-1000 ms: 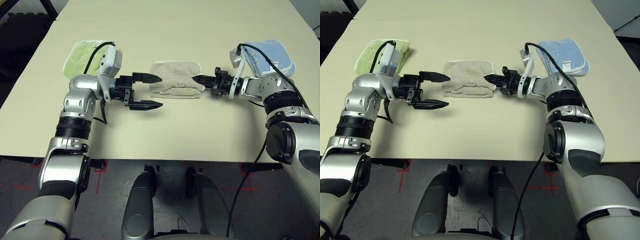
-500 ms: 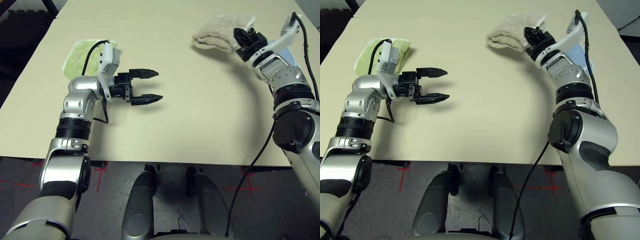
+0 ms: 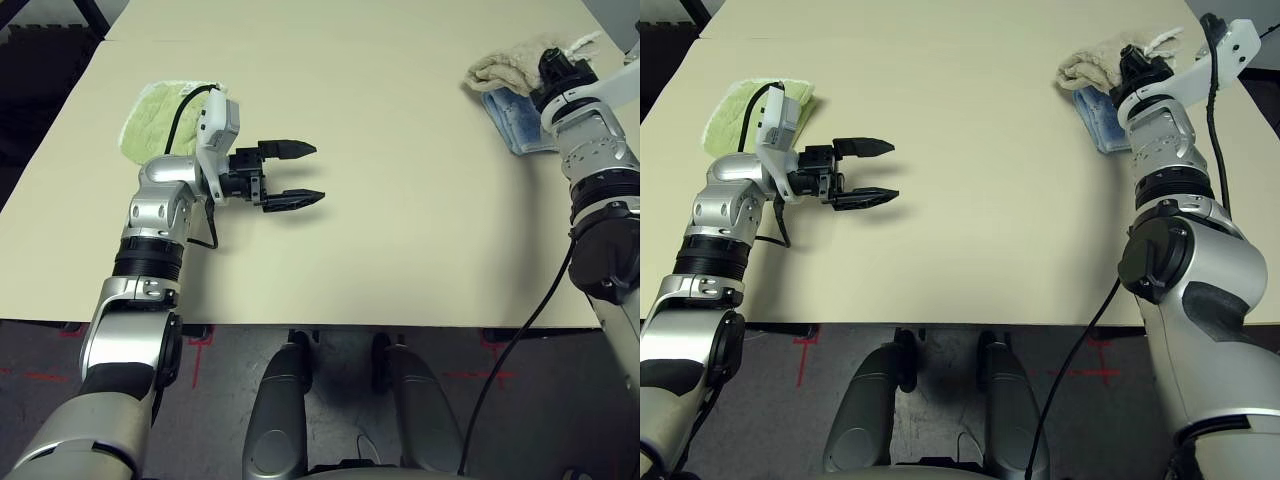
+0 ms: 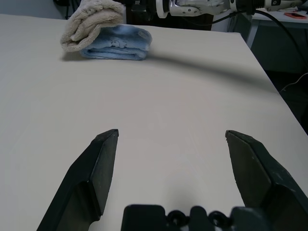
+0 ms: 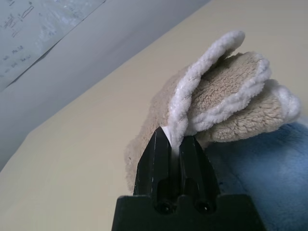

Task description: Fold the towel and set it aside.

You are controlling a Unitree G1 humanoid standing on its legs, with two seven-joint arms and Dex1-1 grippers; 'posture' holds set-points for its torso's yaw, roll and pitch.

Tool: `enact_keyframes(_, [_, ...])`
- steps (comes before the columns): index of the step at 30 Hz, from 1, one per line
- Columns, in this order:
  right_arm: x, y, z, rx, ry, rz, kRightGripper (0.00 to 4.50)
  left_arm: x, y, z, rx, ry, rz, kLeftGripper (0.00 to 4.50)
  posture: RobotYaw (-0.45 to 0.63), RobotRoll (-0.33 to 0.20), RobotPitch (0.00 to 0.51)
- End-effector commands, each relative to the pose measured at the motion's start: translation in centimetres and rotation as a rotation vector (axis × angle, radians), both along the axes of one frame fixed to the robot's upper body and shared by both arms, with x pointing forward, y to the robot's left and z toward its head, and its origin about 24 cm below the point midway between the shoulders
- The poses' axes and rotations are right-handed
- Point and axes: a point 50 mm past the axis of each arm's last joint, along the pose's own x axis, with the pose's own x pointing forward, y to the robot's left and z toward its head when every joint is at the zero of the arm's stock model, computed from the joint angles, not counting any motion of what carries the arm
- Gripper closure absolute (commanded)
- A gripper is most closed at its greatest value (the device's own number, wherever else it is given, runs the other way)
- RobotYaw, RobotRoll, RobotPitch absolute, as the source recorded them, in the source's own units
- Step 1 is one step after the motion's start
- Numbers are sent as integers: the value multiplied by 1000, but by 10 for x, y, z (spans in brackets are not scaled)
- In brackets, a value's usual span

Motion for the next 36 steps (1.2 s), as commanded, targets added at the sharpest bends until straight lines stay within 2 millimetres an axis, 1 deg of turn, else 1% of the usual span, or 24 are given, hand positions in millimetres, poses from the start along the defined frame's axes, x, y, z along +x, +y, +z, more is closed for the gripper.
enact_keyframes(1, [-6,-14,-6,17,3,-49,4491,-3,-1,-6,12,17,-18,0,18,0,267])
enact_keyframes(12, [-15,-33,-6,100,-66,-87,4491,0,-4,-5,13,19,-29,0,-12,0,266])
enact_keyframes(16, [-13,-28,-22,76,5,-50,4491,1,-5,-5,14,20,-31,0,-15,0,266])
enact_keyframes(18, [-12,-24,-31,104,31,-30,4491,1,-5,-5,15,13,-21,0,-12,0,266])
enact_keyframes(23, [-13,-22,-43,154,14,-38,4491,3,-5,-5,-26,15,21,0,-6,0,266])
enact_keyframes(28, [-17,-26,-40,163,-28,-27,4491,6,1,0,-89,-1,72,0,-10,0,264])
enact_keyframes(32, [-21,-31,-40,162,-33,-40,4491,10,1,7,-129,-21,93,0,-11,0,263])
enact_keyframes(36, [-25,-35,-42,161,-33,-47,4491,15,4,10,-162,-18,159,0,-15,0,263])
